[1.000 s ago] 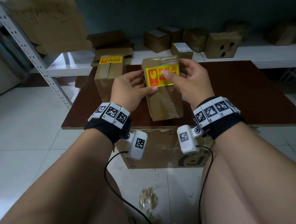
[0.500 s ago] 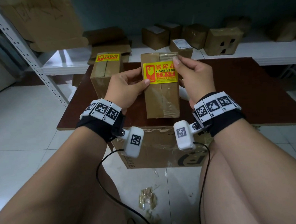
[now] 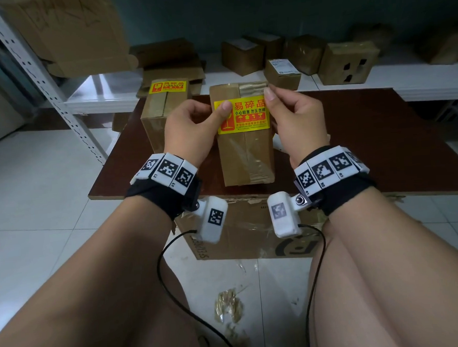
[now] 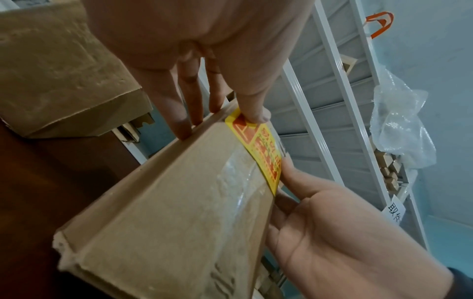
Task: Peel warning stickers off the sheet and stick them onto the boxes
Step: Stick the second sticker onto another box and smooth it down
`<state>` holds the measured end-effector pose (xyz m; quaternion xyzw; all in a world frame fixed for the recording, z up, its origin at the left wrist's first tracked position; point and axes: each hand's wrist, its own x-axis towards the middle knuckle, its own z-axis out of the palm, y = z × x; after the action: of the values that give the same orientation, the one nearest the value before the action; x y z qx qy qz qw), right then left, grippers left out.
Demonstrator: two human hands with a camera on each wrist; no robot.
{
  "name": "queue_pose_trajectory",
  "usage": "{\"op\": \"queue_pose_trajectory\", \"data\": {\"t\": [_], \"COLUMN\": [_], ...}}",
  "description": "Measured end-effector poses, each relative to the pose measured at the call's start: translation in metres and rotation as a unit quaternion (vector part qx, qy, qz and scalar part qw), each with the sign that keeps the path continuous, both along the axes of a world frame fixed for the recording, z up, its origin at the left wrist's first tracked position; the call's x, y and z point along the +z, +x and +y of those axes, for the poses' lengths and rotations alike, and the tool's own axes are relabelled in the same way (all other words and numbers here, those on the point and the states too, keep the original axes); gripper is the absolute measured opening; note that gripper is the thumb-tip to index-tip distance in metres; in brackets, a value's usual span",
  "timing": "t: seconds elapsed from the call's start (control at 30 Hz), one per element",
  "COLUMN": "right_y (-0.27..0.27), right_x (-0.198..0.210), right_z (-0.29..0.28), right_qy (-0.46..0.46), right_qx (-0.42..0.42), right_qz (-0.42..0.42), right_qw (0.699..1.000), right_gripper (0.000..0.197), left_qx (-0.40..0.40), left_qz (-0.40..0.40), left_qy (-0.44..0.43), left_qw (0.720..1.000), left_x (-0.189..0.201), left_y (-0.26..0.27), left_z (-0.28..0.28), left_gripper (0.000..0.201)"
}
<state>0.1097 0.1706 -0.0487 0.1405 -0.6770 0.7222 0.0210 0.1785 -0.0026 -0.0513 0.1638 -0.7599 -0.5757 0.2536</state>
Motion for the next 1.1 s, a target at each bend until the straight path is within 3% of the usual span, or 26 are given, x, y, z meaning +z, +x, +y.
{"op": "queue_pose_trajectory", "data": {"t": [0.17, 0.33, 0.47, 0.67, 0.87, 0.97, 1.1], "right_y": [-0.003, 0.000, 0.001, -0.007, -0.011, -0.014, -0.016], "right_x": [-0.001, 0.000, -0.001, -0.001, -0.003, -0.005, -0.004], "right_z": [0.004, 0.005, 0.007, 0.016, 0.021, 0.020, 0.023], "right_qy": [0.032, 0.046, 0.051, 0.104, 0.117, 0.166, 0.208], "right_qx": [-0.013, -0.001, 0.048, 0.107, 0.086, 0.085, 0.141], "right_qz": [0.015, 0.011, 0.019, 0.023, 0.029, 0.056, 0.026], "right_qw": [0.999, 0.999, 0.997, 0.989, 0.989, 0.981, 0.968], "right_gripper": [0.026, 0.067, 0.058, 0.070, 0.055, 0.064, 0.079], "left_qx": [-0.009, -0.012, -0.022, -0.091, -0.146, -0.135, -0.116], "left_qz": [-0.002, -0.007, 0.001, 0.001, -0.019, -0.018, -0.016], "left_qy": [0.058, 0.094, 0.039, 0.033, 0.059, 0.073, 0.061], "left_qw": [0.998, 0.995, 0.999, 0.995, 0.987, 0.988, 0.991], "left_x": [0.003, 0.003, -0.002, -0.009, -0.011, -0.011, -0.008], "left_y": [0.000, -0.002, -0.004, -0.004, -0.003, -0.004, -0.001], "left_z": [0.001, 0.000, -0.004, -0.014, -0.015, -0.013, -0.012], "left_gripper": [0.035, 0.036, 0.032, 0.039, 0.054, 0.049, 0.031]}}
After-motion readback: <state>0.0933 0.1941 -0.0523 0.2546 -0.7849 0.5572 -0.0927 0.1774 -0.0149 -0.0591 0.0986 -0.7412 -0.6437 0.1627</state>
